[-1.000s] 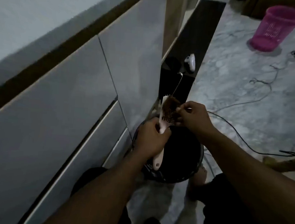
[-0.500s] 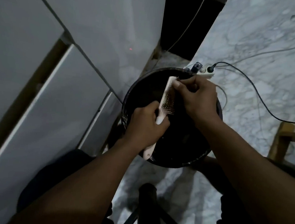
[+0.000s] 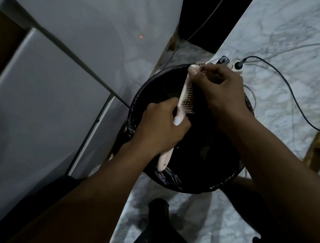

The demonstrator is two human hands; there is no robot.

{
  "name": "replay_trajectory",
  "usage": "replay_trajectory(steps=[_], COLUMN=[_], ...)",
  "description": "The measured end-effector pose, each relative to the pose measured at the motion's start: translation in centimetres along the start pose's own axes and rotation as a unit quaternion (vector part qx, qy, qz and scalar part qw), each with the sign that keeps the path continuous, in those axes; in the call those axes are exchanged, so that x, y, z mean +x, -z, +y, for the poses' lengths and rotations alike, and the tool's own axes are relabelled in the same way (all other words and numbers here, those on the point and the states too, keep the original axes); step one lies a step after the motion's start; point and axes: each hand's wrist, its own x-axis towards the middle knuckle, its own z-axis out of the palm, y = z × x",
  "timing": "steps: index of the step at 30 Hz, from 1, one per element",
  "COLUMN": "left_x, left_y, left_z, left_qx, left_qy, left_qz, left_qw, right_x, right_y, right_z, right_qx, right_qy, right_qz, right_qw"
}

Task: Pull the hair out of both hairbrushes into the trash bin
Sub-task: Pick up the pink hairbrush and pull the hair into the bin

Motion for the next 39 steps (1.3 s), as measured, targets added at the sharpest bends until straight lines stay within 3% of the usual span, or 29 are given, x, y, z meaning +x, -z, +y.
replay_trajectory(steps=[7,10,15,17,20,28,34,39], left_x=[0.0,0.1,0.3,0.3,0.3,0.4,0.7,0.6], left_y=[-0.5,-0.5,-0.2,-0.1,-0.1,-0.5,-0.2,-0.2], left_z=[0.1,0.2,0.1,0.1,0.2,0.1,0.0,0.1], left_qx=[-0.017,-0.025,-0.008,0.006,0.005,0.003,0.022,0.021], left_qy=[-0.013,-0.006,0.025,0.035,0.032,0.021,0.034,0.041], left_qz=[-0.020,-0.023,-0.019,-0.024,-0.039,-0.023,-0.009,-0.024], left_qw=[1.000,0.999,0.999,0.999,0.999,1.000,0.999,0.999], right_x=[0.6,0.5,0.0,-0.1,0.0,0.1,-0.1,-0.3], right_y=[0.9,0.8,0.8,0.7,0.5,0.4,0.3,0.5], right_z=[0.4,0.3,-0.1,0.2,0.8,1.2,0.4,0.4], right_qx=[-0.038,-0.039,0.010,-0.029,-0.078,-0.039,0.141,0.017], right_qy=[0.053,0.038,-0.016,-0.004,0.016,0.007,-0.110,-0.011], right_qz=[0.054,0.071,-0.028,-0.070,-0.056,0.005,-0.023,-0.068], right_qw=[0.996,0.996,0.999,0.997,0.995,0.999,0.984,0.997])
